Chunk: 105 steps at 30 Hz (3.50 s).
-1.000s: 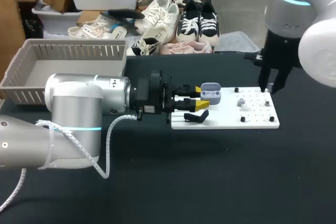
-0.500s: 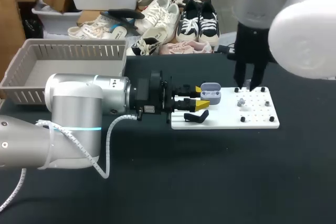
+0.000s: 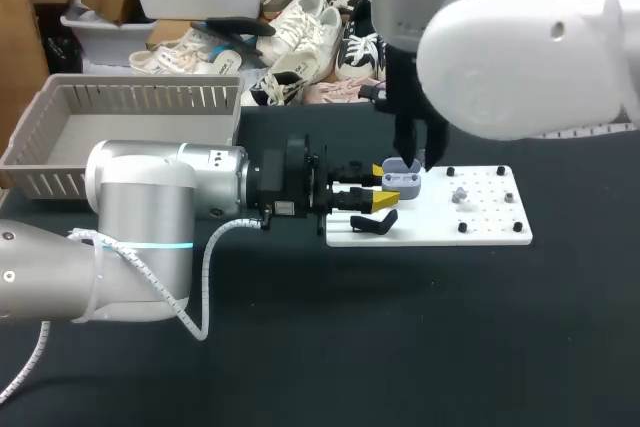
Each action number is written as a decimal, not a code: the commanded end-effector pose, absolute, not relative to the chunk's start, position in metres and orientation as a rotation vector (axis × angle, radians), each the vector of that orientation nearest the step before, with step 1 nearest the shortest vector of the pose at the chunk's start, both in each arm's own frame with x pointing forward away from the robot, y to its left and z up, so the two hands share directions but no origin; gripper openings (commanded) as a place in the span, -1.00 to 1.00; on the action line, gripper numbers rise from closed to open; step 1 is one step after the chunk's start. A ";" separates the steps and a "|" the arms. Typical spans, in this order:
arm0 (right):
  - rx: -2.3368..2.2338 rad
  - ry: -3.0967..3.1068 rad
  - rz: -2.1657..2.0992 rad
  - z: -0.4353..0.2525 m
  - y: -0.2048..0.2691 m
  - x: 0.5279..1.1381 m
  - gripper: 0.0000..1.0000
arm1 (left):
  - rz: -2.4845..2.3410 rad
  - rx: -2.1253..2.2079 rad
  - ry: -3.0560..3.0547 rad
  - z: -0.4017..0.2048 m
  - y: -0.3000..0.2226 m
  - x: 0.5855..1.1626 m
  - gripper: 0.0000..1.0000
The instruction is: Pick up each earbud case from the left stands, insert the matching earbuds, close the lid, and place the case in the box.
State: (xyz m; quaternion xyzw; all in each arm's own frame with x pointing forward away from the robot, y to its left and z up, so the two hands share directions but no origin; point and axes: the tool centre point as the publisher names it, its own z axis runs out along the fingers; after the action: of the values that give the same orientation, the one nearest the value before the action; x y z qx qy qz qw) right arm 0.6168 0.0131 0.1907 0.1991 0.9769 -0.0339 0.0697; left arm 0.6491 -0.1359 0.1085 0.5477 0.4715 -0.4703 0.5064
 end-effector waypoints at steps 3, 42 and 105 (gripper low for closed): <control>0.623 2.936 -0.159 0.184 0.019 0.623 -1.00 | -1.130 1.317 1.138 0.108 -0.136 0.648 -1.00; 0.663 2.998 -0.187 0.161 0.023 0.634 -1.00 | -1.130 1.317 1.138 0.108 -0.136 0.648 -1.00; 0.617 2.947 0.181 0.178 -0.024 0.631 -0.29 | -1.130 1.317 1.138 0.108 -0.136 0.648 -1.00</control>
State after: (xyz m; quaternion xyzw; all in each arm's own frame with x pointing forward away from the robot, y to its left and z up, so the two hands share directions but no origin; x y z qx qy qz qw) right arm 0.6464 -0.0005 0.1782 0.2094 0.9771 -0.0032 0.0375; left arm 0.6490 -0.1359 0.1084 0.5477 0.4715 -0.4703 0.5065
